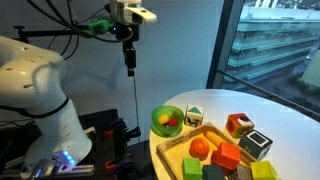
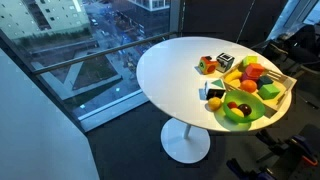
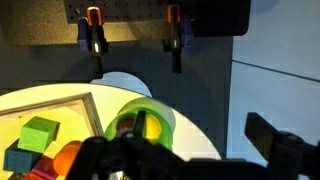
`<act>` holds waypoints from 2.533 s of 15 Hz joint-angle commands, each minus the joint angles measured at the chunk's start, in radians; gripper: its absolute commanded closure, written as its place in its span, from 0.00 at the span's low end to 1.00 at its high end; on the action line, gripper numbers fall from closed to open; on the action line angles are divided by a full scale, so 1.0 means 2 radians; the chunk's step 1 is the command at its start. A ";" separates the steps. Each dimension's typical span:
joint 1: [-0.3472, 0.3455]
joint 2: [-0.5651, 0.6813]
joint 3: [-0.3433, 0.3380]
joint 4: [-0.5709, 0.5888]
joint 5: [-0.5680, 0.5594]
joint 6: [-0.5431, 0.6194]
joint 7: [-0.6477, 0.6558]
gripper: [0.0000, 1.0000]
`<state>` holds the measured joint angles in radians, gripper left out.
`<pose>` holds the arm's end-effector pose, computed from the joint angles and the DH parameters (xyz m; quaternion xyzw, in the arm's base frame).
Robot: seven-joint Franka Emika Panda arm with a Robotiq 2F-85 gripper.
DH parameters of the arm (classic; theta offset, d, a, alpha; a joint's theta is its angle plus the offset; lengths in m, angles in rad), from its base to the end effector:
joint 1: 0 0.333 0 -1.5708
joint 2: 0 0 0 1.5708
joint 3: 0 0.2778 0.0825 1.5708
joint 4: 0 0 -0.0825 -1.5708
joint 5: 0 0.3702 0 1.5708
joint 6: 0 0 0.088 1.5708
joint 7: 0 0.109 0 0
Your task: Move the brown fruit from the green bowl to the wooden tray
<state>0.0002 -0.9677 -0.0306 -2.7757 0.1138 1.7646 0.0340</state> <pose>0.2807 0.0027 0.4397 -0.9967 0.0374 0.0225 0.0679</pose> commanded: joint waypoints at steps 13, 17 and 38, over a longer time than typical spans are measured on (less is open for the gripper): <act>-0.006 0.012 0.006 0.004 -0.003 0.009 -0.002 0.00; -0.008 0.046 0.009 0.005 -0.011 0.040 -0.004 0.00; -0.025 0.322 0.023 0.085 -0.106 0.231 0.013 0.00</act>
<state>-0.0429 -0.3950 0.0087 -2.6467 -0.0657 2.1983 0.0385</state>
